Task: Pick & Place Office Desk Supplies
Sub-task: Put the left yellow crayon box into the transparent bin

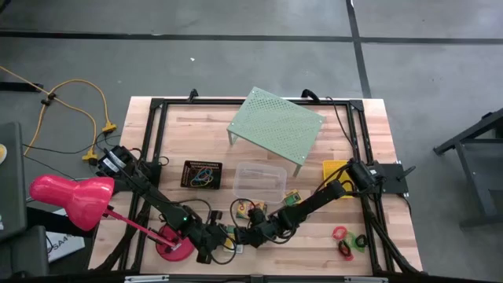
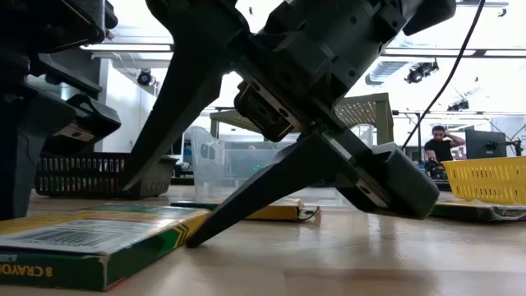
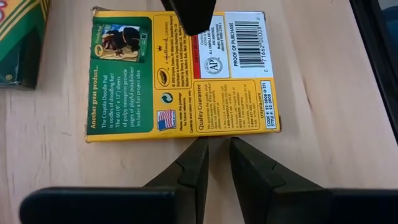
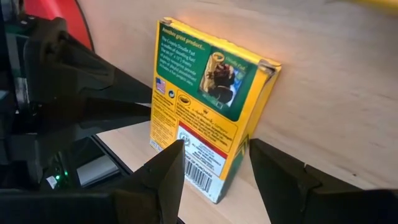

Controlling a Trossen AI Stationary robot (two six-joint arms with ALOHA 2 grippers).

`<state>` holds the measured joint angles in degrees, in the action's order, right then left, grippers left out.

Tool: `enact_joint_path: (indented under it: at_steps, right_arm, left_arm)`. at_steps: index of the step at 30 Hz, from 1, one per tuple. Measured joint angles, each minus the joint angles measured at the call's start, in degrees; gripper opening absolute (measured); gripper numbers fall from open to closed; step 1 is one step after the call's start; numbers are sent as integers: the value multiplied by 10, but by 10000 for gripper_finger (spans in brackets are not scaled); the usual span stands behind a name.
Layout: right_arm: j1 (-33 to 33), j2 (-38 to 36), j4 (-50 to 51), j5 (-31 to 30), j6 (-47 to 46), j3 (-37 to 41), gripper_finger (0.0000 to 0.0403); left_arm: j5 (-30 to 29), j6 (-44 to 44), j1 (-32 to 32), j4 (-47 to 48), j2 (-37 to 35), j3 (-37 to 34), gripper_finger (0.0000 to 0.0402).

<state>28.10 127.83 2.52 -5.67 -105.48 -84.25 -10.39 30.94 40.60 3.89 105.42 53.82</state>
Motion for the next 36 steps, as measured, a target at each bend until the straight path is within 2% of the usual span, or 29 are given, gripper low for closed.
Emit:
enact_joint_path:
  at_steps: [19, 30, 36]
  right_arm:
    - [1, 1, -33, -34, 37, 1, 174]
    - [17, 1, -34, -84, 33, 1, 174]
    - [23, 1, -48, -91, 33, 1, 174]
  left_arm:
    - [-13, -15, 1, -27, 1, -2, 63]
    - [-1, -1, 0, -13, 1, 0, 63]
    - [10, 5, 0, -2, 1, 0, 63]
